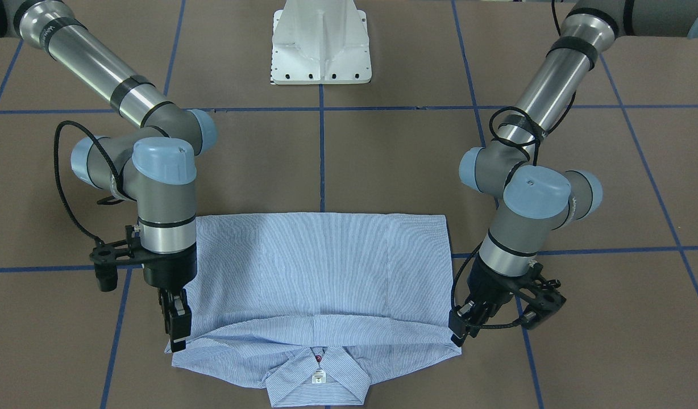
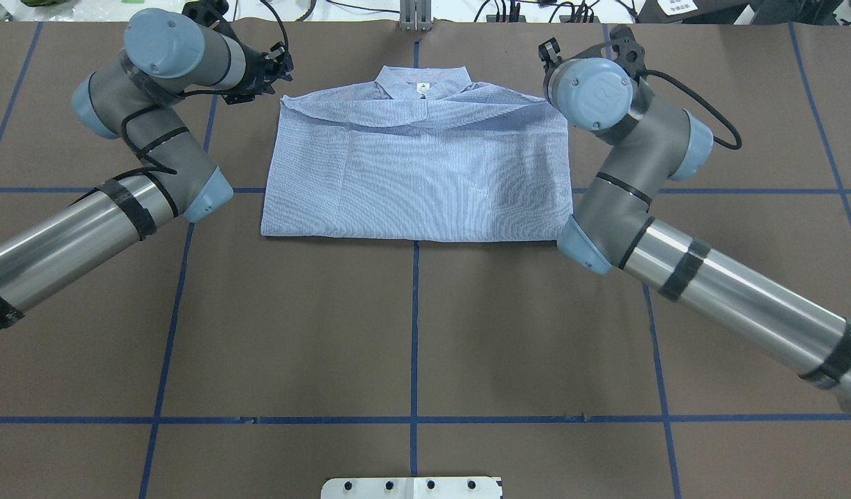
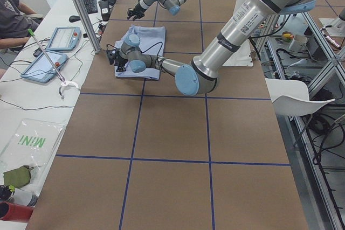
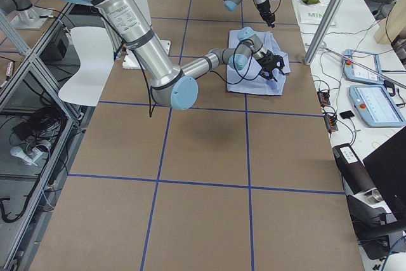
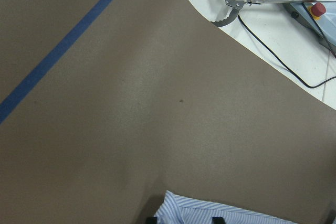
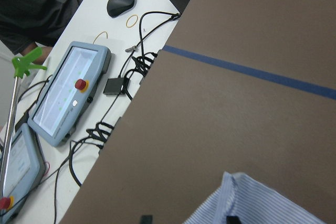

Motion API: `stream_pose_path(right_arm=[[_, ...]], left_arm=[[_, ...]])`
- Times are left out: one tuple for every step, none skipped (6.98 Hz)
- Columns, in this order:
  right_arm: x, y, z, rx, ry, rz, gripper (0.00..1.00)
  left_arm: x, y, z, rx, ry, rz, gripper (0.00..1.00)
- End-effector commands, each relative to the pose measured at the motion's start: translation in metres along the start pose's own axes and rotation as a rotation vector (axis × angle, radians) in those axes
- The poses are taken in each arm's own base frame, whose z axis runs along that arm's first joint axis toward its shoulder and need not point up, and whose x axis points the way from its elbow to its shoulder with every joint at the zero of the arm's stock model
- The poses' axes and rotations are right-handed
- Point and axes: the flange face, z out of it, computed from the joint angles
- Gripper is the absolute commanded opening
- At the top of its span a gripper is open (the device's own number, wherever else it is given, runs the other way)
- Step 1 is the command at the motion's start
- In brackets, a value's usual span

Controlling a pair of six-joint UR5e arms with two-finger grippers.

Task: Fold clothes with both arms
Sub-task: 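Lay the hem down near the collar and open both grippers, then move the right gripper to the folded edge nearest the robot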

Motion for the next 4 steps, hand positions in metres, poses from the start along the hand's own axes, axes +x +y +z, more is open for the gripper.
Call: stream_pose_path(right_arm=[[0.088,0.031,-0.064,-0.122,0.025,-0.062,0.61],[0.112,0.056,-0.086,-0.14,0.083,-0.105,0.64],[0.14,0.07,-0.094,-0.15,0.135,-0.105,0.65],[0.15,0.071,-0.101,-0.166,0.146,-0.109,0.65]], left_arm=[[-0.013,0.002,-0.022,-0.001,0.036,0.009,0.46],[-0.015,0.004,-0.03,-0.001,0.048,0.01,0.46],[-0.019,0.005,-0.035,-0.001,0.054,0.011,0.46],[-0.019,0.005,-0.035,-0.001,0.056,0.012,0.46]])
